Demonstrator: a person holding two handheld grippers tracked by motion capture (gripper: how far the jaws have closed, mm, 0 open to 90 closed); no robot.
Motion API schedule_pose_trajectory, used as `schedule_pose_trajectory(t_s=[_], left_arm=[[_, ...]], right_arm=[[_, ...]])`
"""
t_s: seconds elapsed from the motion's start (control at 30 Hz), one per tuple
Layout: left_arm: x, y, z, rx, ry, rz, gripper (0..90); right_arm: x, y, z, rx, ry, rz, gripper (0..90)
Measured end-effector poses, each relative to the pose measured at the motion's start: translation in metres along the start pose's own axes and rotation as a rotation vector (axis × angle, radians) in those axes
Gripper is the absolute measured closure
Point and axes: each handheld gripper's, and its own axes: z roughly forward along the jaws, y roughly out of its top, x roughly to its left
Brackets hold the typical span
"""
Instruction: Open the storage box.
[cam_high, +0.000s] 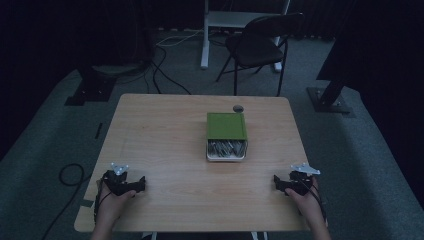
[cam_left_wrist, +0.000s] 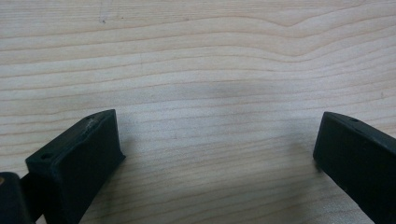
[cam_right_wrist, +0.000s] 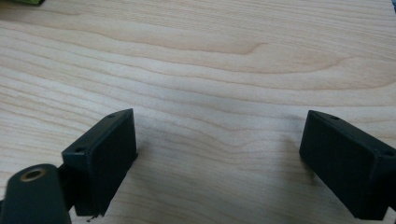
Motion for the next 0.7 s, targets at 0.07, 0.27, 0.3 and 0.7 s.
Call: schedule_pose_trajectory(t_s=[0.07, 0.27, 0.3, 0.7], left_arm=[[0.000, 0.000, 0.000, 0.000, -0.003, 0.009, 1.5], [-0.009, 0.000, 0.000, -0.001, -0.046, 0.062, 1.5], [-0.009, 0.000, 0.000, -0.001, -0.046, 0.062, 1.5], [-0.038, 0.009, 0.003, -0.053, -0.119, 0.206, 1.5]], right_arm=[[0.000, 0.000, 0.000, 0.000, 0.000, 0.000, 10.6], [0.000, 0.000, 0.000, 0.000, 0.000, -0.002, 10.6], [0.000, 0.000, 0.000, 0.000, 0.000, -0.002, 10.6], [0.000, 0.000, 0.000, 0.000, 0.000, -0.001, 10.6]])
